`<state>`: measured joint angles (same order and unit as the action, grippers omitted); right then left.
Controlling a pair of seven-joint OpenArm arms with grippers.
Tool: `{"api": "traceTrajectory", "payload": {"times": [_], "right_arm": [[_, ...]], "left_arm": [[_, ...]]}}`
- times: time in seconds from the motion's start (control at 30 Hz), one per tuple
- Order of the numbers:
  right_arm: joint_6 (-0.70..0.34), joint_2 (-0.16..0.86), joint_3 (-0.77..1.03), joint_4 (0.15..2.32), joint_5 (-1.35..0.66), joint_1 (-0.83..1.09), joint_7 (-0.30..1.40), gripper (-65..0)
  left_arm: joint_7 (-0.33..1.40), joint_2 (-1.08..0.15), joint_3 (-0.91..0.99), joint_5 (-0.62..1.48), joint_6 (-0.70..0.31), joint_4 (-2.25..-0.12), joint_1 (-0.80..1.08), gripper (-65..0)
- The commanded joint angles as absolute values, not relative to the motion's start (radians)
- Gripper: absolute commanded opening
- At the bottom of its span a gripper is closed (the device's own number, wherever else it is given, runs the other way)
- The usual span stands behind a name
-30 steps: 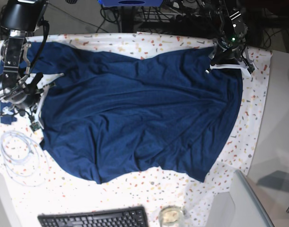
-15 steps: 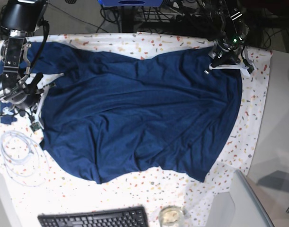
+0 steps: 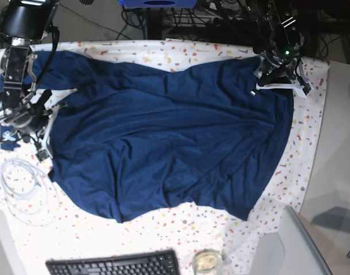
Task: Layout the t-shirt on the table in an organized manner, then fold the t-shirt properly
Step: 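Hold the shirt edge with both grippers and adjust the left gripper's grip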
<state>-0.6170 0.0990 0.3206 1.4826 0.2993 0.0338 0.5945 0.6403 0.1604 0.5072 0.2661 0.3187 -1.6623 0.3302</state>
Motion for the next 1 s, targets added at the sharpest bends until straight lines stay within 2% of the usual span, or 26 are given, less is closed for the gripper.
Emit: {"api": "traceTrajectory", "payload": {"times": [0.0, 0.07, 0.1, 0.17, 0.33, 0.43, 0.97], "right_arm": [[-0.608, 0.11, 0.321, 1.498, 0.297, 0.018, 0.579, -60.6], [-0.608, 0.11, 0.321, 1.498, 0.297, 0.018, 0.579, -60.6], [-0.608, 0.11, 0.321, 1.498, 0.297, 0.018, 0.579, -60.6], [-0.608, 0.11, 0.321, 1.498, 0.297, 0.018, 0.579, -60.6], [-0.608, 0.11, 0.321, 1.498, 0.297, 0.019, 0.579, -60.6], [-0.608, 0.11, 0.321, 1.498, 0.297, 0.021, 0.579, -60.6], [-0.608, 0.11, 0.326, 1.498, 0.297, 0.022, 0.579, -60.6]], "left_arm": [[0.624, 0.157, 0.507, 0.263, 0.321, -1.676, 0.328, -38.7], [0.624, 0.157, 0.507, 0.263, 0.321, -1.676, 0.328, -31.3], [0.624, 0.157, 0.507, 0.263, 0.321, -1.676, 0.328, -30.8], [0.624, 0.157, 0.507, 0.263, 0.321, -1.675, 0.328, -33.7], [0.624, 0.157, 0.507, 0.263, 0.321, -1.675, 0.328, -46.7], [0.624, 0.157, 0.507, 0.263, 0.321, -1.675, 0.328, -50.7], [0.619, 0.157, 0.507, 0.263, 0.321, -1.604, 0.3, -51.3]]}}
